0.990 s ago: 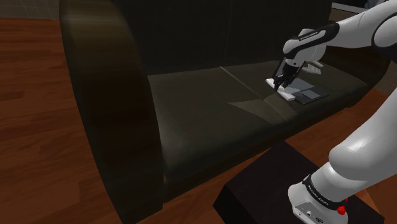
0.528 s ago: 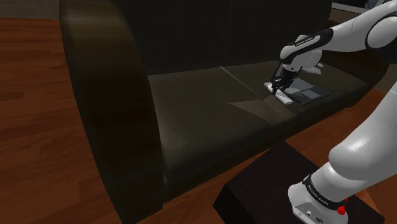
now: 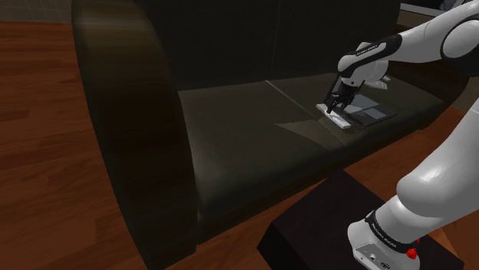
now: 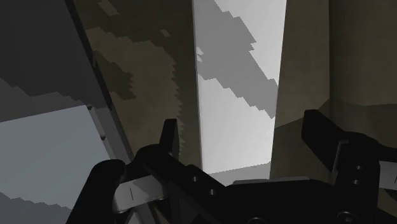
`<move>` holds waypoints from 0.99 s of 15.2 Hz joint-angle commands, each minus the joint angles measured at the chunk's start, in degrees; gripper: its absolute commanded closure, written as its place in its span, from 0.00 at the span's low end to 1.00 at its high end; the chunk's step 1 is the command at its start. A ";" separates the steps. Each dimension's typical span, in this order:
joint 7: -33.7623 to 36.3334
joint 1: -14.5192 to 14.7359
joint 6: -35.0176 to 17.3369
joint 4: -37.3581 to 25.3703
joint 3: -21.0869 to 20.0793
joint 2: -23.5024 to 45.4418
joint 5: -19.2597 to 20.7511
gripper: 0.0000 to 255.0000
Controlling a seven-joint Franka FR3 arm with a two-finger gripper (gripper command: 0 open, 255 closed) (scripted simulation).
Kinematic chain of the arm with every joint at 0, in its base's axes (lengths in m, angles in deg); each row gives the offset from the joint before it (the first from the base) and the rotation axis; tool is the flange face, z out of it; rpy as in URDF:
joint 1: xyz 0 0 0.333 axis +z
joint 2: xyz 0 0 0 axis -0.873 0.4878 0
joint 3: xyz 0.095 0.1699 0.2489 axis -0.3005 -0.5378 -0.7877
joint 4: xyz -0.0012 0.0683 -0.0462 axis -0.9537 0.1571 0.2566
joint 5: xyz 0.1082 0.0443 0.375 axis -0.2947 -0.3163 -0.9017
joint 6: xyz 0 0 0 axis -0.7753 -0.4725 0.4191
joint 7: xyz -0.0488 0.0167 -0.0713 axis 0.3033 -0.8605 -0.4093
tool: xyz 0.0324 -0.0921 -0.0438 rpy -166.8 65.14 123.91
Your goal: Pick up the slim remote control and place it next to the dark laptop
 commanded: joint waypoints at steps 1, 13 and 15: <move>0.00 0.00 0.00 0.00 0.00 0.00 0.00 0.00; 0.98 0.36 6.67 -3.23 0.24 -3.61 1.42 0.00; 0.97 0.36 6.66 -3.23 0.24 -3.61 1.42 0.00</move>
